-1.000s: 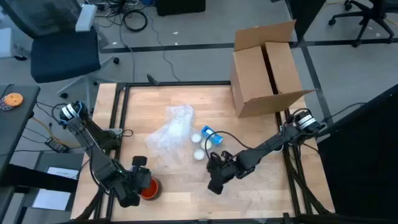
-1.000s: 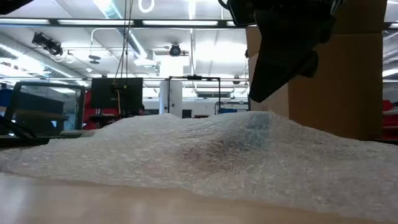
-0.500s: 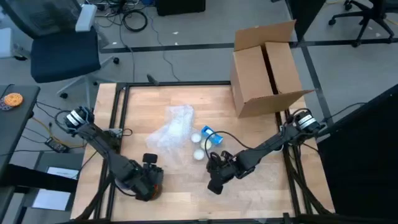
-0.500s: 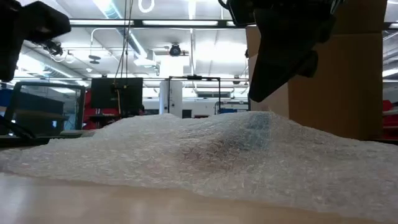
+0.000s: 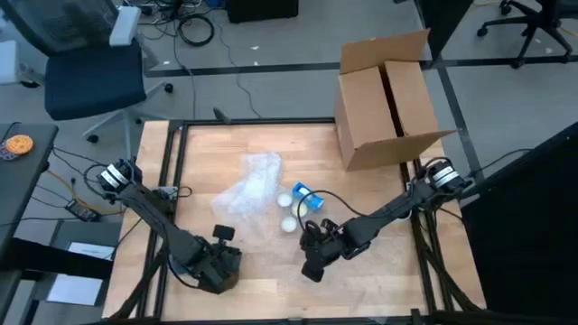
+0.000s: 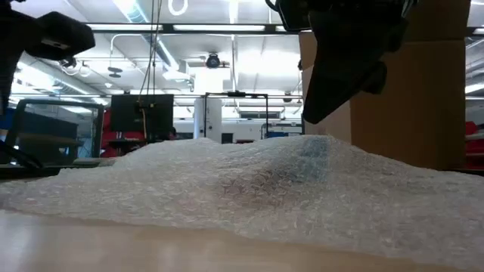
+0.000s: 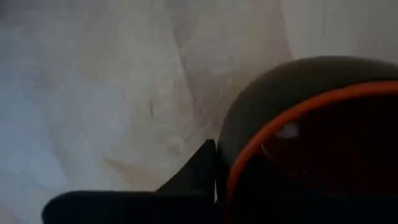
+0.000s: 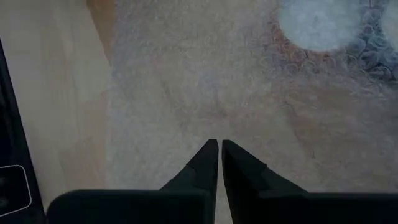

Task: Wrap mug
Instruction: Wrap the black mug with the transparent bubble wrap

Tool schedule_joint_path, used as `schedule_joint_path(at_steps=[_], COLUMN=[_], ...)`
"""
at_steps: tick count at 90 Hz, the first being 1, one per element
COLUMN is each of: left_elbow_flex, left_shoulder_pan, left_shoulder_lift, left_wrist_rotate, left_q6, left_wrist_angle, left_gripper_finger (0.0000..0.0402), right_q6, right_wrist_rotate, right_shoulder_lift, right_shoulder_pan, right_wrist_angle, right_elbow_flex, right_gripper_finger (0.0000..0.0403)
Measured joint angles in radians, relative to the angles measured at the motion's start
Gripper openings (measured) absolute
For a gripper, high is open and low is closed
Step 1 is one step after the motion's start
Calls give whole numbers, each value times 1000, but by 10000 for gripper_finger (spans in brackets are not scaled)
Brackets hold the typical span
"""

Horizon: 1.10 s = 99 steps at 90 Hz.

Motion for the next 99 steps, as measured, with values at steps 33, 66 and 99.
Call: schedule_joint_path(at_steps=[33, 66, 99], left_elbow_flex=[219, 188, 188], left_shoulder_pan=[-44, 94, 232], left_shoulder_lift=[-3, 11, 127], left_wrist_rotate=[-226, -269, -263], left_q6=[-21, 29, 155], left_wrist_angle=[-76, 270, 572], left_gripper_finger=[6, 6, 6], right_q6=[-20, -103, 4], right_wrist_rotate=[18, -15, 394], right_shoulder_lift=[103, 110, -162], right_shoulder_pan=[-30, -38, 151], right_wrist_angle=[103, 69, -259], right_elbow_flex=[-37, -27, 52], right_gripper_finger=[0, 0, 0])
